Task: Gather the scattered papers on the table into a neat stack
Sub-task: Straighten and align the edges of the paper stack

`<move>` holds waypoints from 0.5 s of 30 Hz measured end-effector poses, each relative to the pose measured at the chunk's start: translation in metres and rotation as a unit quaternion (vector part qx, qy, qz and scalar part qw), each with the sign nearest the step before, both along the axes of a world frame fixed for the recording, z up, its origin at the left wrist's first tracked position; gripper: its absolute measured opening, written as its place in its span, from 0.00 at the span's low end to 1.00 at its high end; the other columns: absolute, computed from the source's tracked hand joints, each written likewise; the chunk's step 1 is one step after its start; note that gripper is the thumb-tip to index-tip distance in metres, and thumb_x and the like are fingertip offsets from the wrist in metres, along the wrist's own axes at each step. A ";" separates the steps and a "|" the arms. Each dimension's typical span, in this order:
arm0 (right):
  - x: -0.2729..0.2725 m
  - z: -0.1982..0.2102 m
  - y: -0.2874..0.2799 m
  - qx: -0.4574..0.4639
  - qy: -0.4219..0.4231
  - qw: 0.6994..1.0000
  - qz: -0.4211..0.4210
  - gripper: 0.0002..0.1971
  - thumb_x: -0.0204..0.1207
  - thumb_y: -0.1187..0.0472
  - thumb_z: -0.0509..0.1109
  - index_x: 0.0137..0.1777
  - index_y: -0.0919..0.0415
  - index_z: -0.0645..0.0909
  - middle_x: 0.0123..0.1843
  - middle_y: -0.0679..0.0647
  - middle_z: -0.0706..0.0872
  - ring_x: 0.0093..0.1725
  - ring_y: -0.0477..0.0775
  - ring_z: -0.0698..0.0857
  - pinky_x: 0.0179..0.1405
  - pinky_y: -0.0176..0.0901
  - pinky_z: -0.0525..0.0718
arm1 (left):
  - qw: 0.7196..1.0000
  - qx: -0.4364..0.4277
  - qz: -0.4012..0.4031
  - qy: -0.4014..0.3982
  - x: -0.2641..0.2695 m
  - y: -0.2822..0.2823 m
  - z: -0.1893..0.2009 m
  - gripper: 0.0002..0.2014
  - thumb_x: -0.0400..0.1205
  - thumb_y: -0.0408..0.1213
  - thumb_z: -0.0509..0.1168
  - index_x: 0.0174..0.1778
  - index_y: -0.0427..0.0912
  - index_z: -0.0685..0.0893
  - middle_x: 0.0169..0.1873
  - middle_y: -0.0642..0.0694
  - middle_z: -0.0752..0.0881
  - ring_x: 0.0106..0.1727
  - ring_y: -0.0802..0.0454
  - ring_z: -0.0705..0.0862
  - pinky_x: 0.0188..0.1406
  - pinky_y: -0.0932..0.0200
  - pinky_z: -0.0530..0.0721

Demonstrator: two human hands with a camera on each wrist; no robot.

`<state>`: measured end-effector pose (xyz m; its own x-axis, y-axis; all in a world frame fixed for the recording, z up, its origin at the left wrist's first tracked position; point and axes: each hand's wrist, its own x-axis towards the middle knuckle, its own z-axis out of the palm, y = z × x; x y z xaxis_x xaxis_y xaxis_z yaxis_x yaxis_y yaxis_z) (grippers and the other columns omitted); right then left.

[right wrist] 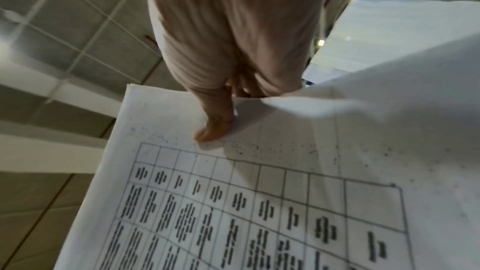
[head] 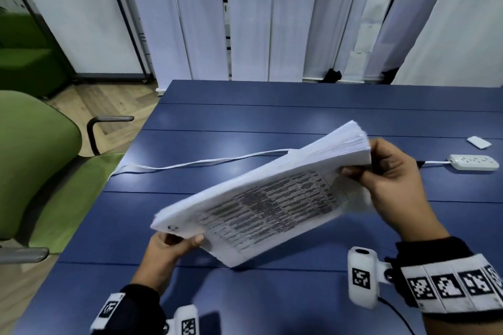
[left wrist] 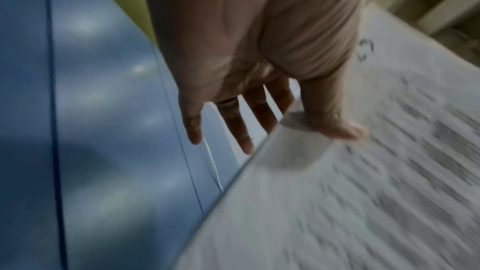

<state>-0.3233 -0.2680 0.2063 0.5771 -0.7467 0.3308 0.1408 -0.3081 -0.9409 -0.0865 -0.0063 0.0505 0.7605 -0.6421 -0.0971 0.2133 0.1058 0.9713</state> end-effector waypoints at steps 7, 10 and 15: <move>0.008 -0.081 0.002 0.129 -0.017 0.991 -0.045 0.21 0.70 0.81 0.70 0.51 0.54 0.83 0.41 0.43 0.92 0.42 0.38 0.88 0.45 0.30 0.86 | 0.992 -0.001 0.111 -0.052 0.002 -0.033 0.012 0.12 0.78 0.13 0.63 0.41 0.34 0.86 0.31 0.55 0.91 0.36 0.65 0.88 0.42 0.72 0.85; 0.011 -0.114 0.008 0.160 -0.026 0.983 -0.088 0.21 0.76 0.81 0.65 0.58 0.55 0.79 0.44 0.42 0.92 0.48 0.39 0.88 0.52 0.31 0.85 | 0.987 0.014 0.133 -0.094 0.003 -0.041 0.010 0.11 0.77 0.11 0.63 0.45 0.29 0.85 0.30 0.58 0.91 0.36 0.67 0.88 0.44 0.74 0.84; 0.007 -0.145 0.016 0.153 -0.046 0.975 -0.154 0.16 0.78 0.74 0.66 0.63 0.60 0.74 0.51 0.49 0.89 0.51 0.40 0.87 0.56 0.31 0.84 | 0.988 0.002 0.111 -0.109 -0.004 -0.046 0.001 0.12 0.77 0.15 0.66 0.54 0.29 0.85 0.41 0.53 0.92 0.47 0.59 0.89 0.53 0.66 0.85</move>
<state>-0.3165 -0.2516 0.0611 0.2879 -0.9518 0.1058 0.1745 -0.0565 -0.9830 -0.0905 -0.0524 0.0513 0.8859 -0.4565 0.0820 -0.0284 0.1233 0.9920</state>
